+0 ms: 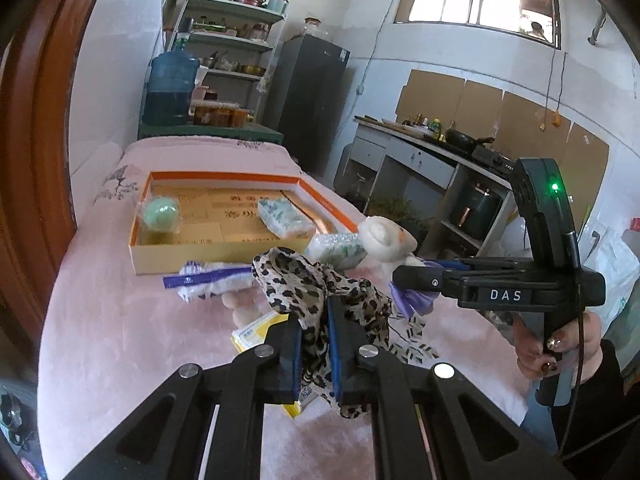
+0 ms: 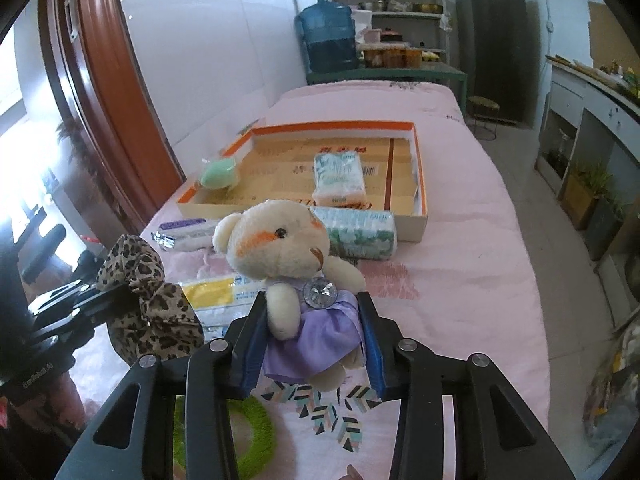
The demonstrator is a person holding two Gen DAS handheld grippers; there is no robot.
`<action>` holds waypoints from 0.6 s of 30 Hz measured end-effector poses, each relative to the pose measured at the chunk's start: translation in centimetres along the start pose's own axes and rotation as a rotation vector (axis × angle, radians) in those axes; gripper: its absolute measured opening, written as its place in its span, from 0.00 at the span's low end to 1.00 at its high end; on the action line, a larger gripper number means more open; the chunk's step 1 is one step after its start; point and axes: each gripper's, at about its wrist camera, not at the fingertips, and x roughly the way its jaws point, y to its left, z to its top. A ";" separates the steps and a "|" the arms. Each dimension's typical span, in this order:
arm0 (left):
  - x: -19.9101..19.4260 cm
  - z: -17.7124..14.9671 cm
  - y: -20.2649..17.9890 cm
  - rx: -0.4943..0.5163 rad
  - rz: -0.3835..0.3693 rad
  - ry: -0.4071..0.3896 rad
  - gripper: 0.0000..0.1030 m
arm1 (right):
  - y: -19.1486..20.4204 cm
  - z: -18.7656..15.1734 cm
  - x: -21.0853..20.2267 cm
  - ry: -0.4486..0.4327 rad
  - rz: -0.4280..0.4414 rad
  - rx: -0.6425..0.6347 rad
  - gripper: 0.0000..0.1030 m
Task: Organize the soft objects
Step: 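Grasp the leopard scrunchie with left tool while right tool grasps the teddy bear, then carry scrunchie and teddy bear into the box and release both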
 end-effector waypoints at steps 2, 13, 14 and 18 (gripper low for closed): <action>-0.3 0.3 -0.2 0.005 0.008 -0.007 0.10 | 0.1 0.1 -0.3 -0.006 0.000 -0.001 0.42; -0.6 2.3 -0.2 0.018 0.118 -0.031 0.10 | 0.7 1.1 -1.0 -0.042 -0.014 -0.016 0.42; -0.6 2.5 -0.1 0.012 0.121 -0.031 0.10 | 0.8 1.3 -1.1 -0.047 -0.018 -0.021 0.42; -0.5 3.2 0.5 -0.011 0.139 -0.038 0.10 | 1.3 2.2 -1.3 -0.065 -0.019 -0.040 0.42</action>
